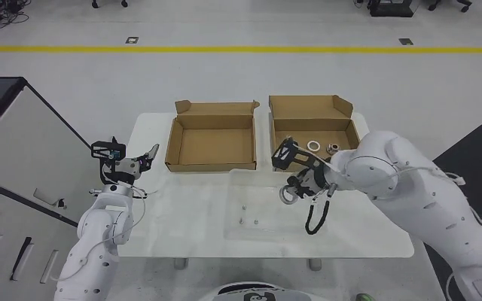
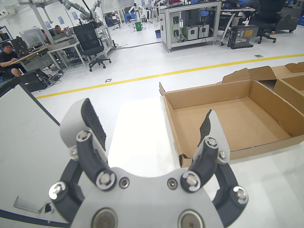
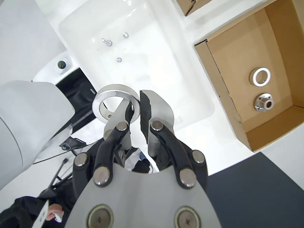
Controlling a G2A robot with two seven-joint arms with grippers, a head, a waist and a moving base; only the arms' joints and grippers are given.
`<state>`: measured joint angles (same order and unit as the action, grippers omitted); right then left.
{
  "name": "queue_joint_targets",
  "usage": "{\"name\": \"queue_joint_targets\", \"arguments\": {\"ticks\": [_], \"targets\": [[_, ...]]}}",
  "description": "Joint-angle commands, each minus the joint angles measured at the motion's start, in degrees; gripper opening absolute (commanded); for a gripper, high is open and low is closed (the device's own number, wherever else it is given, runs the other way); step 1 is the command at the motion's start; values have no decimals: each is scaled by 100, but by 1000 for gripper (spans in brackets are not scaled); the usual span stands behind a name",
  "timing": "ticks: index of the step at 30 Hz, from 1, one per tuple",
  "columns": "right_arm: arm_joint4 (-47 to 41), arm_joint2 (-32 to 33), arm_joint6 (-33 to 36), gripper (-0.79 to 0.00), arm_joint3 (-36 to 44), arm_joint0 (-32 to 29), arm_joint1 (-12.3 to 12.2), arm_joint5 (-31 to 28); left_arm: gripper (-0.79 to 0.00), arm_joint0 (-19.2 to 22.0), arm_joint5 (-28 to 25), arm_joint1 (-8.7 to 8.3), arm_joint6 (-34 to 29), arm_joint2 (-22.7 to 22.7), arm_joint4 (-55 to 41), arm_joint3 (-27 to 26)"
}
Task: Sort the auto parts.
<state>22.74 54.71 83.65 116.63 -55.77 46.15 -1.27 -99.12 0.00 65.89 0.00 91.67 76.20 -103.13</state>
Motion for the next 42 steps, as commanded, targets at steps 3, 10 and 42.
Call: {"name": "queue_joint_targets", "arguments": {"ticks": [3,10,42], "targets": [[-1614,596,-366,-785,-756,-165,-31,-33,0,0,0,0,0,0,0,0],[-4206,1092,-524,-785,-1711,-504,-6,-489,0,0,0,0,0,0,0,0],[-9658,-131,435,-785,-2436,698,919,-841,0,0,0,0,0,0,0,0]]}}
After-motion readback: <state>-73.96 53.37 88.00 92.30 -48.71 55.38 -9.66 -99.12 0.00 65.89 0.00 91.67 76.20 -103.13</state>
